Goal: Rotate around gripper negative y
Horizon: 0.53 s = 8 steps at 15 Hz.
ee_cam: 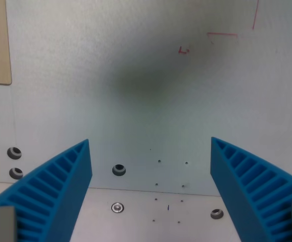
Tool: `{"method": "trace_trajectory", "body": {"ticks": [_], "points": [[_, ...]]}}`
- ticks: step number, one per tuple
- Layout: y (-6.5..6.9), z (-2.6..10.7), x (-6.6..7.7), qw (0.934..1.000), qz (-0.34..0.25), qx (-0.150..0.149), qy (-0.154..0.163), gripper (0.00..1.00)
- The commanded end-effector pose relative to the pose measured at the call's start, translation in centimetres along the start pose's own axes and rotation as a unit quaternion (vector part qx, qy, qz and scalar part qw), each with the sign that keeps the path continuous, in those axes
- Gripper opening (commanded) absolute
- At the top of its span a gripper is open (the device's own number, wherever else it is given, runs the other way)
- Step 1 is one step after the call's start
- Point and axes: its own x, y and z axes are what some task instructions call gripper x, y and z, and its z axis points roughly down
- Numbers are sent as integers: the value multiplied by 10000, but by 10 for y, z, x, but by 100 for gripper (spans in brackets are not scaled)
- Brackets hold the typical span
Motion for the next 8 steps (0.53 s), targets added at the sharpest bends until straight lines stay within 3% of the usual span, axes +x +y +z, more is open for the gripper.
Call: {"method": "trace_trajectory", "body": {"ticks": [1, 8], "points": [[0, -2, 0, 10000, 0, -2, -37, 100], [0, -2, 0, 9990, 1, -2, -445, 100]]}}
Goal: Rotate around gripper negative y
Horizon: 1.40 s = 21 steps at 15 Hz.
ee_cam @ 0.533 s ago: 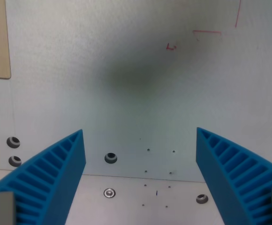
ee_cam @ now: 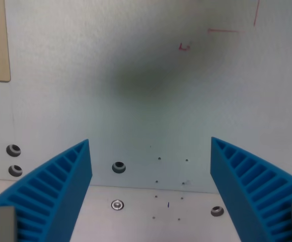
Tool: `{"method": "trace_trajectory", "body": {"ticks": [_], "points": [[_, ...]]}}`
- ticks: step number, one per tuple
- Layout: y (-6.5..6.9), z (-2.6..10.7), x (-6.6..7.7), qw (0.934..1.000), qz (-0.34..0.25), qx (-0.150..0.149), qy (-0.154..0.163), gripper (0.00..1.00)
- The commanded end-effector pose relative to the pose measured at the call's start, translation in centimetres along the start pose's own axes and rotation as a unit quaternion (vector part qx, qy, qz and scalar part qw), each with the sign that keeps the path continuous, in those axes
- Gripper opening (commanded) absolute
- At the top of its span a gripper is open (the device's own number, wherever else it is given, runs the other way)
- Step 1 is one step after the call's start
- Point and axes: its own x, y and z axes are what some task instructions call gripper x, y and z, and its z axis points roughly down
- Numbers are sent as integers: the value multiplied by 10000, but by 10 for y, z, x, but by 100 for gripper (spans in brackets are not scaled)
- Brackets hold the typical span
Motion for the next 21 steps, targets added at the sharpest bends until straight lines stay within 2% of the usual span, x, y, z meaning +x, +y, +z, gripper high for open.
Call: {"method": "trace_trajectory", "body": {"ticks": [1, 11, 21], "points": [[0, -4, 2, 9990, 1, -4, -446, 100], [0, -4, 2, 9947, 1, -4, -1028, 100], [0, -4, 2, 9870, 1, -4, -1606, 100]]}}
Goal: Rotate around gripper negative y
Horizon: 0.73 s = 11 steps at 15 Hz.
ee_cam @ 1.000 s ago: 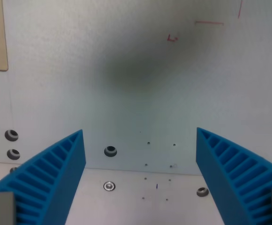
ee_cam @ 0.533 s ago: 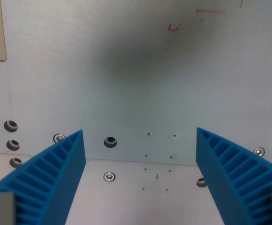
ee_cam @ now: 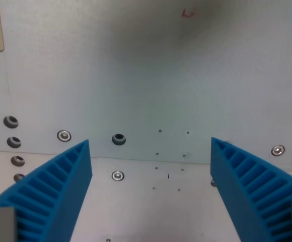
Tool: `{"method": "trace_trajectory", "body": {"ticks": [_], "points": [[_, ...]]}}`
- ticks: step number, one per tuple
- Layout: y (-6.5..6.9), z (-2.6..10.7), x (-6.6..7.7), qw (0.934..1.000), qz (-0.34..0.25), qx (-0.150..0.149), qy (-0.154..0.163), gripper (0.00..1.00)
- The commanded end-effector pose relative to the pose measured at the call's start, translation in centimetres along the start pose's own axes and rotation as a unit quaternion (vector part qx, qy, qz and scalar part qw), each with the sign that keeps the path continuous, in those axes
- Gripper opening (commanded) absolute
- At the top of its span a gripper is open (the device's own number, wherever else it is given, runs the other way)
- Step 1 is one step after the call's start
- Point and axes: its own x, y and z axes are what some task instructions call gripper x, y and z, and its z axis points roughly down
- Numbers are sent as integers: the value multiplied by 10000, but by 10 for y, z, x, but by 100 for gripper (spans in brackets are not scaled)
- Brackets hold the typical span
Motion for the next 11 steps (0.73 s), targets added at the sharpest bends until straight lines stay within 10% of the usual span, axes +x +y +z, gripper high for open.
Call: {"method": "trace_trajectory", "body": {"ticks": [1, 11], "points": [[1, -7, 6, 9942, 11, -37, -1072, 100], [1, -7, 6, 9863, 13, -36, -1650, 100]]}}
